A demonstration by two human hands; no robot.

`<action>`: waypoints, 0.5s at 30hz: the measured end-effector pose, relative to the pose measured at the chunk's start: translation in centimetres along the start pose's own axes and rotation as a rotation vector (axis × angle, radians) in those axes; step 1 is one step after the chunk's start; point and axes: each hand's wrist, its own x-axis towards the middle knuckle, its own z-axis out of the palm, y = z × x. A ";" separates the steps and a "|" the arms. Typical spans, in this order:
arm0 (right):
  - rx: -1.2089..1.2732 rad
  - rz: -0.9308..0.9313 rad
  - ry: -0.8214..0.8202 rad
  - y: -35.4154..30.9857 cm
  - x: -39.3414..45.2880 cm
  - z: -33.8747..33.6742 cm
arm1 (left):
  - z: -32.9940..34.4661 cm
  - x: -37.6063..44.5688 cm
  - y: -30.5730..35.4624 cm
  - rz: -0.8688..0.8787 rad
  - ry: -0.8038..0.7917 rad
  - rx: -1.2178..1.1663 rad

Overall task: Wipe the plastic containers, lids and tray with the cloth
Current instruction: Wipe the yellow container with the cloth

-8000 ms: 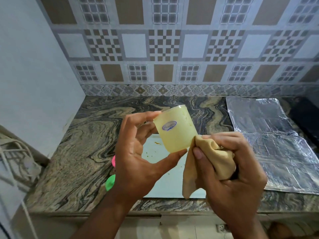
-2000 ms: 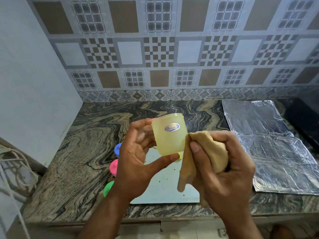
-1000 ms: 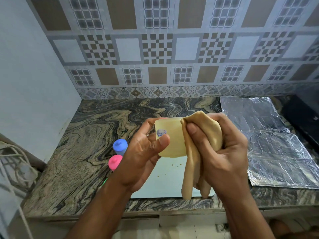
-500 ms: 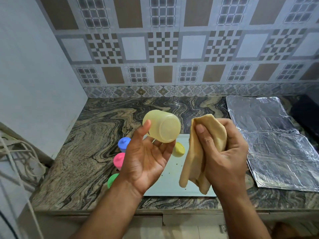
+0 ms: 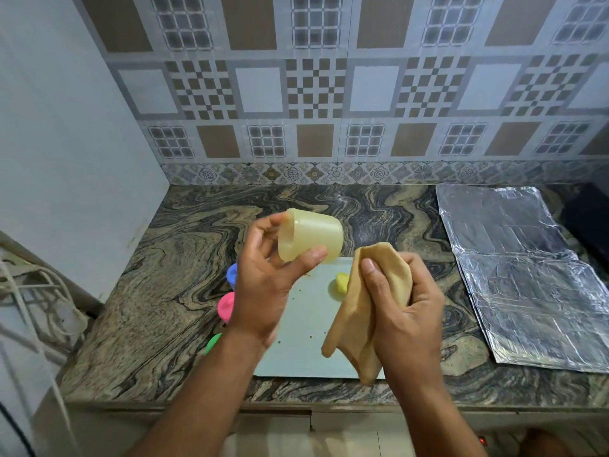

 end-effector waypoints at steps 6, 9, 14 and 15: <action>-0.004 -0.016 0.031 -0.4 0.6 -1.3 | -7.7 9.1 -3.4 0.115 0.217 0.849; -0.023 0.008 0.033 -0.1 0.5 -1.6 | -11.0 13.8 -5.5 -0.029 0.272 1.054; -0.042 0.037 0.063 0.8 0.5 -1.7 | -13.7 18.5 -8.3 -0.199 0.218 1.337; -0.051 0.039 0.071 0.9 0.5 -1.9 | -13.9 19.0 -8.7 -0.224 0.202 1.373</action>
